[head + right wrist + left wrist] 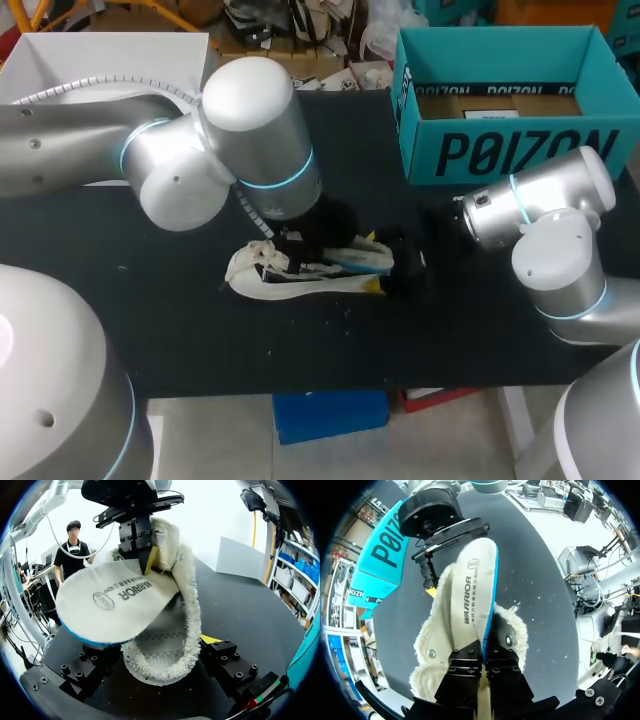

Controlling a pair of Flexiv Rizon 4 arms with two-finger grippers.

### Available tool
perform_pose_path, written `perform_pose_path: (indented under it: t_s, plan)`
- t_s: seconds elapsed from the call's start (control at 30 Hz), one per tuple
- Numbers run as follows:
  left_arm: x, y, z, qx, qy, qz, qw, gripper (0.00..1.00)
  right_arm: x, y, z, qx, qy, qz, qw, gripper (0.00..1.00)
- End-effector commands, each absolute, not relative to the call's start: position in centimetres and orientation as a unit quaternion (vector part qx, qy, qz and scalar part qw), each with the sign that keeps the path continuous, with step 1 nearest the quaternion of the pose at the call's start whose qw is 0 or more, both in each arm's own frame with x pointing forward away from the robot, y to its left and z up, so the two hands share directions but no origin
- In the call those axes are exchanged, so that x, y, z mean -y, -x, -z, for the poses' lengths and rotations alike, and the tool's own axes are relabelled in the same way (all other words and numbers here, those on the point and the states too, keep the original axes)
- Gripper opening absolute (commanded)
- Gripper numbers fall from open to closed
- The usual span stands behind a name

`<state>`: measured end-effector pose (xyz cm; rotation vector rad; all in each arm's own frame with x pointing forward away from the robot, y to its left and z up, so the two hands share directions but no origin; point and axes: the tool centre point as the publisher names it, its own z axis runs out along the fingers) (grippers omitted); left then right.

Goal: Take the shoe out of the shoebox, open the shoe tongue, remove and reinsert the insole, then place the shoe into the shoebox

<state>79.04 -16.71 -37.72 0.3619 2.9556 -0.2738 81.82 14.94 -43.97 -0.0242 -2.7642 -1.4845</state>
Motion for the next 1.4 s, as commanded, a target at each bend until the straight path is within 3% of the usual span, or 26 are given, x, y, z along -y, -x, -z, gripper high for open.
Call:
perform_pose_path:
  t_s: [0.03, 0.43, 0.57, 0.7, 1.2, 1.4]
  plan:
    - [16.1, -78.6, 37.2, -0.985, -0.121, 0.093, 0.08, 0.0, -15.1, -82.0, 44.5, 0.881, 0.009, 0.472, 0.002, 0.0]
    - [17.6, -79.3, 38.8, -0.984, -0.132, 0.093, 0.078, 0.02, -15.1, -82.0, 44.5, 0.881, 0.009, 0.472, 0.002, 0.0]
    - [18.0, -78.7, 38.8, -0.974, -0.171, 0.105, 0.103, 0.24, -15.1, -82.0, 44.5, 0.881, 0.009, 0.472, 0.002, 0.0]
    - [18.3, -78.3, 38.6, -0.968, -0.192, 0.111, 0.119, 0.33, -15.1, -82.0, 44.5, 0.881, 0.009, 0.472, 0.002, 0.0]
    - [20.7, -79.3, 38.7, -0.958, -0.208, 0.136, 0.142, 0.21, -15.1, -82.0, 44.5, 0.881, 0.009, 0.472, 0.002, 0.0]
    - [22.2, -79.6, 38.4, -0.953, -0.218, 0.15, 0.148, 0.22, -15.1, -82.0, 44.5, 0.881, 0.009, 0.472, 0.002, 0.0]
